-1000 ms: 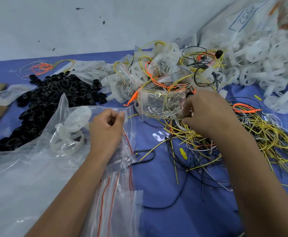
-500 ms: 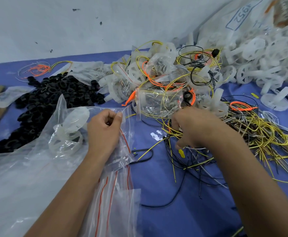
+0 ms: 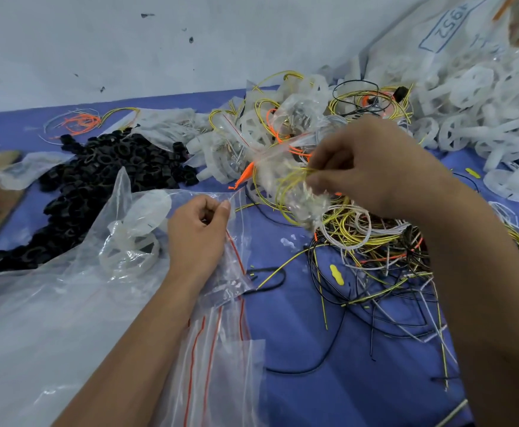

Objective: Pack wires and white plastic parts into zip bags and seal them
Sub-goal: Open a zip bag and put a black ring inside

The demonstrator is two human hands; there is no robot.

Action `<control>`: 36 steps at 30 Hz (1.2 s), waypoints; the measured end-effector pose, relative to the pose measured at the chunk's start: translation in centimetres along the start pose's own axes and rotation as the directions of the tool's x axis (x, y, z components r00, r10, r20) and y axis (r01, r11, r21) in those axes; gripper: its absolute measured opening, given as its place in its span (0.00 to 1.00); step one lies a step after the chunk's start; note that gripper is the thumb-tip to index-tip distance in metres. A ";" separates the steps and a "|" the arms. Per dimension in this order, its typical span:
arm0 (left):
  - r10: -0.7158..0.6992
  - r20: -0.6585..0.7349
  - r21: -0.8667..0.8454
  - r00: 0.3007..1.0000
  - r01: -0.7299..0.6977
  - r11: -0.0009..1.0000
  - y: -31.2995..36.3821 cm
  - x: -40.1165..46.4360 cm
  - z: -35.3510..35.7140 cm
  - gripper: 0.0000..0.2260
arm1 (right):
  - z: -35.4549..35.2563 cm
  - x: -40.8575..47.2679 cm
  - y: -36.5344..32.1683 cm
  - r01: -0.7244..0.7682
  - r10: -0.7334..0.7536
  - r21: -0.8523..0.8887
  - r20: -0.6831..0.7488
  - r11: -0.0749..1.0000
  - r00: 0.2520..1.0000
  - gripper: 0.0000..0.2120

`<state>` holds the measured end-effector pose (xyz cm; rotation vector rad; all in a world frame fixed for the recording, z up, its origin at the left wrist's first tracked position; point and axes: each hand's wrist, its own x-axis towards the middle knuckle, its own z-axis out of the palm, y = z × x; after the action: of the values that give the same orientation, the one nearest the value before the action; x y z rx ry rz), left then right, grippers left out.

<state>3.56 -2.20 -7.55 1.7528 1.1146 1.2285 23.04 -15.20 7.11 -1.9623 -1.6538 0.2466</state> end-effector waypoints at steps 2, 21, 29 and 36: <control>0.000 -0.001 0.001 1.000 0.000 1.000 -0.1 0.0 0.0 0.15 | 0.4 0.2 -0.2 0.026 -0.010 0.262 -0.061 0.965 0.998 0.04; -0.084 0.110 -0.108 0.990 0.096 0.989 1.8 -0.7 -0.1 0.12 | 7.4 1.9 0.7 0.014 0.374 0.982 -0.084 0.187 0.924 0.09; -0.127 -0.040 0.111 0.991 0.131 0.985 1.5 -0.4 -0.6 0.10 | 9.8 3.2 -0.7 0.015 0.344 0.967 0.076 -0.256 0.936 0.08; -0.051 -0.068 0.476 0.996 0.078 0.876 1.3 -0.2 -1.5 0.07 | 13.1 3.1 -1.2 -0.082 0.235 0.920 0.183 -0.383 0.955 0.04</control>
<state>2.40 -2.73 -5.99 2.0269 1.6019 1.0173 16.44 -8.29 -2.47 -0.5847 -0.3213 1.2184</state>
